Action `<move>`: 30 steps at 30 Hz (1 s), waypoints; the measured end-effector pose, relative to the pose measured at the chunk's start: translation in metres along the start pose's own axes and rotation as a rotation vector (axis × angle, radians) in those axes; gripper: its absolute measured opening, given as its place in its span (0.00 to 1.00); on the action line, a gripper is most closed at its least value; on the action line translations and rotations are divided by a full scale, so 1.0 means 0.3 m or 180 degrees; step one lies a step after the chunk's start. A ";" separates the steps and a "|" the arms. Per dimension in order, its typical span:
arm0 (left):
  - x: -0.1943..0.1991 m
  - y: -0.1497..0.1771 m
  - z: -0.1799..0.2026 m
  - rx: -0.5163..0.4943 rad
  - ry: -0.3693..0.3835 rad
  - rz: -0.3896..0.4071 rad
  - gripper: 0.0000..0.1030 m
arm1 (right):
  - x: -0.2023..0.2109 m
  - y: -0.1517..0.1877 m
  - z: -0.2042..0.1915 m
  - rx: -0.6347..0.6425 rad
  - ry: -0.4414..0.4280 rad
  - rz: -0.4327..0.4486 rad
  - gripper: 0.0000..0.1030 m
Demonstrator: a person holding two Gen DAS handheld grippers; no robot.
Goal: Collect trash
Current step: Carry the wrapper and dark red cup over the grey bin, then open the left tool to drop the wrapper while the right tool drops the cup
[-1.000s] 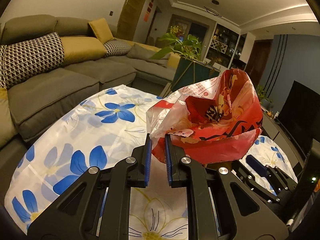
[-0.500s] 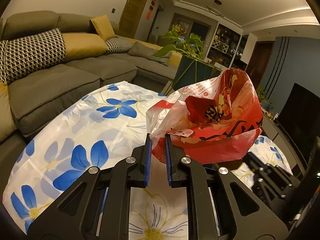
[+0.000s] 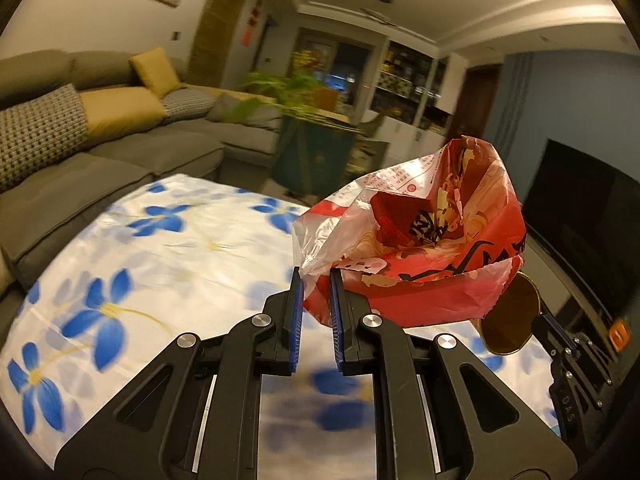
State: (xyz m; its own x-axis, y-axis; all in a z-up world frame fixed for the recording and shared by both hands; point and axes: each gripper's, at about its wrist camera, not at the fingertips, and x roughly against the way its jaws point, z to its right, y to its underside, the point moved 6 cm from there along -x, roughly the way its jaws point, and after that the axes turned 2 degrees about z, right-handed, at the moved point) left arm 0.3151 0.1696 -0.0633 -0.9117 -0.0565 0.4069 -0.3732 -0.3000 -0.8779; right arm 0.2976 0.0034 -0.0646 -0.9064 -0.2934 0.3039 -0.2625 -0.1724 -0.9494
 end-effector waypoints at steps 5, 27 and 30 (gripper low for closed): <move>0.017 0.047 0.238 -0.0238 0.0319 -0.0083 0.12 | 0.161 0.021 0.212 -0.0186 0.0358 0.0151 0.02; 0.021 0.334 1.110 -0.0884 0.1505 -0.0358 0.12 | 0.592 0.246 0.878 -0.0977 0.1877 0.0471 0.02; 0.008 0.376 1.192 -0.0908 0.1652 -0.0403 0.12 | 0.606 0.264 0.912 -0.1042 0.1949 0.0487 0.02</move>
State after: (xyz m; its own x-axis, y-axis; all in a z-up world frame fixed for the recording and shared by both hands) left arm 0.3323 -0.2050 -0.0712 -0.7951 0.4565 0.3993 -0.4500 -0.0028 -0.8930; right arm 0.2025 -0.3208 -0.0630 -0.9389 0.3061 0.1574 -0.1163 0.1481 -0.9821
